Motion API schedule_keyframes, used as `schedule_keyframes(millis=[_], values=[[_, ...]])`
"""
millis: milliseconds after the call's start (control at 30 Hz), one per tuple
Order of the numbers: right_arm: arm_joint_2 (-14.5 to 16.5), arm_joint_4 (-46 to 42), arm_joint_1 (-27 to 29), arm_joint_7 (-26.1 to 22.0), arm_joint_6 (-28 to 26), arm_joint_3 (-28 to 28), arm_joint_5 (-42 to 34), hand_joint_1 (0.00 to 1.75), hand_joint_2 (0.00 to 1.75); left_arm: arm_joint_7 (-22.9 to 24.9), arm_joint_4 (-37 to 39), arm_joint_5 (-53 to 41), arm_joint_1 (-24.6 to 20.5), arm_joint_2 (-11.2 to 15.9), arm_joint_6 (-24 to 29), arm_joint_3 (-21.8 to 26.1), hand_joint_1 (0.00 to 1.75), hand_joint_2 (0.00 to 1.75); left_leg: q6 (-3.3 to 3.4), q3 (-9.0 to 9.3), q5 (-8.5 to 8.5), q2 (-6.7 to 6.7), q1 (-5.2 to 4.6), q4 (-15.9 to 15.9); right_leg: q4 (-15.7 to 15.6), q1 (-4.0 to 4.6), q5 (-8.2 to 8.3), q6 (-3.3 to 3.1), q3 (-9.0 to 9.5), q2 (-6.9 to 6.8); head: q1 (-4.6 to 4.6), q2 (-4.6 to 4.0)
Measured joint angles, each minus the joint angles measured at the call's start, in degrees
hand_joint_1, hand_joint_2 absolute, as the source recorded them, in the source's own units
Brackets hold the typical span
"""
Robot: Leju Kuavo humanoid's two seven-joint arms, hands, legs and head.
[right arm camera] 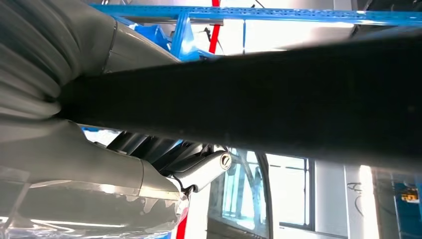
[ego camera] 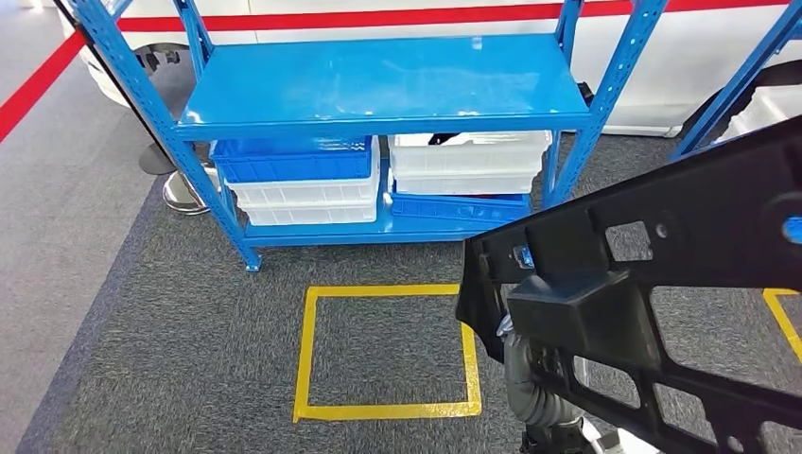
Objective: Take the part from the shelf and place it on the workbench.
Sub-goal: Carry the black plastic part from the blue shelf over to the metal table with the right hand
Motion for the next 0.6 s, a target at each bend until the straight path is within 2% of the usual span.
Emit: schedule_keyframes(millis=[33,67,100,133,167,200,233,267,300,367,400,433,500,533,567,600], values=[[0.0,0.0,0.0,0.0,0.0,0.0,0.0,1.75,1.75,0.0,0.0,-0.1,-0.1,0.0,0.0,-0.1,0.0,1.75,-0.16,-0.3,-1.67,0.01,0.07,3.6,0.2,0.06,0.69,-0.01,-1.05,-0.02,-0.02,0.0],[0.0,0.0,0.1,0.0,-0.1,0.0,0.0,1.75,1.75,0.0,0.0,-0.2,-0.1,0.0,0.0,-0.1,0.0,1.75,-0.2,0.0,-1.82,0.01,0.09,6.0,0.4,0.11,1.35,0.01,-2.14,-0.02,-0.02,0.0],[0.0,0.0,0.2,0.0,-0.1,0.0,0.1,1.75,1.75,0.1,0.0,-0.2,-0.1,0.0,0.0,-0.2,0.0,1.75,-0.14,1.11,-0.72,0.0,0.09,6.6,0.8,0.15,1.96,0.06,-3.25,-0.03,-0.03,0.0],[0.0,-0.1,0.2,0.0,-0.1,0.0,0.1,1.75,1.75,0.1,0.0,-0.3,-0.1,0.0,0.0,-0.2,0.0,1.75,0.03,3.16,0.97,0.0,0.07,5.2,1.1,0.19,2.51,0.11,-4.26,0.0,-0.02,0.0],[0.0,-0.1,0.3,0.0,-0.2,-0.1,0.1,1.75,1.75,0.1,0.0,-0.3,0.0,0.0,0.0,-0.3,0.0,1.75,0.34,6.18,2.23,-0.02,-0.01,2.0,1.4,0.23,3.05,0.19,-5.11,0.04,-0.03,0.0],[0.0,-0.2,0.3,0.0,-0.2,-0.1,0.1,1.75,1.75,0.2,0.0,-0.3,0.0,0.1,0.0,-0.3,0.0,1.75,0.77,9.72,2.35,-0.01,-0.13,-2.6,1.7,0.33,3.53,0.34,-5.8,0.08,-0.02,0.0],[0.0,-0.3,0.3,0.0,-0.2,-0.1,0.1,1.75,1.75,0.2,0.0,-0.4,0.0,0.1,0.0,-0.3,0.0,1.75,1.17,12.73,1.69,-0.02,-0.27,-7.1,1.9,0.39,4.05,0.57,-6.29,0.06,0.0,0.0],[0.0,-0.4,0.4,0.0,-0.2,-0.1,0.2,1.75,1.75,0.1,0.0,-0.4,-0.1,0.2,-0.1,-0.3,0.0,1.75,1.57,14.75,0.84,-0.03,-0.46,-10.4,2.0,0.36,4.62,0.86,-6.6,0.0,0.02,0.0],[0.0,-0.5,0.4,-0.1,-0.3,-0.1,0.2,1.75,1.75,0.1,0.0,-0.4,-0.1,0.2,-0.1,-0.3,0.0,1.75,1.91,15.62,0.29,-0.02,-0.61,-12.3,1.9,0.3,5.21,1.22,-6.79,-0.1,-0.01,0.0],[0.0,-0.6,0.6,-0.1,-0.4,-0.2,0.2,1.75,1.75,0.1,0.0,-0.4,0.0,0.2,-0.2,-0.3,0.0,1.75,2.59,15.03,1.38,0.12,-0.54,-13.1,1.9,0.19,5.75,1.92,-7.12,-0.04,-0.06,0.0],[0.0,-0.6,0.7,-0.2,-0.5,-0.2,0.3,1.75,1.75,0.1,0.0,-0.4,0.1,0.2,-0.3,-0.3,0.0,1.75,3.04,14.49,2.16,0.27,-0.4,-13.3,2.7,0.15,4.56,2.23,-7.53,0.15,-0.01,0.0],[0.0,-0.7,0.8,-0.2,-0.6,-0.3,0.3,1.75,1.75,0.1,0.0,-0.4,0.1,0.3,-0.4,-0.3,0.0,1.75,3.43,13.81,2.99,0.42,-0.24,-13.5,4.4,0.09,2.31,2.51,-8.13,0.35,0.1,0.0],[0.0,-0.7,0.9,-0.3,-1.0,-0.3,0.4,1.75,1.75,0.1,0.0,-0.4,0.2,0.4,-0.4,-0.3,0.0,1.75,3.84,11.94,4.35,0.62,-0.2,-13.2,10.8,-0.34,-3.88,3.06,-9.68,0.58,0.25,0.0],[0.0,-0.7,0.9,-0.3,-1.1,-0.4,0.4,1.75,1.75,0.1,0.0,-0.4,0.2,0.4,-0.4,-0.3,0.0,1.75,3.79,10.93,4.99,0.67,-0.19,-13.0,14.3,-0.56,-5.72,3.35,-10.23,0.58,0.27,0.0],[0.0,-0.7,0.9,-0.3,-1.2,-0.4,0.5,1.75,1.75,0.1,0.0,-0.4,0.2,0.4,-0.4,-0.3,0.0,1.75,3.65,9.85,5.62,0.72,-0.17,-12.6,17.0,-0.8,-6.1,3.63,-10.31,0.57,0.29,0.0],[0.0,-0.7,0.9,-0.3,-1.2,-0.4,0.6,1.75,1.75,0.1,0.0,-0.4,0.2,0.4,-0.4,-0.3,0.0,1.75,3.47,8.76,6.16,0.75,-0.12,-12.2,18.0,-1.04,-5.03,3.86,-9.66,0.57,0.32,0.0]])
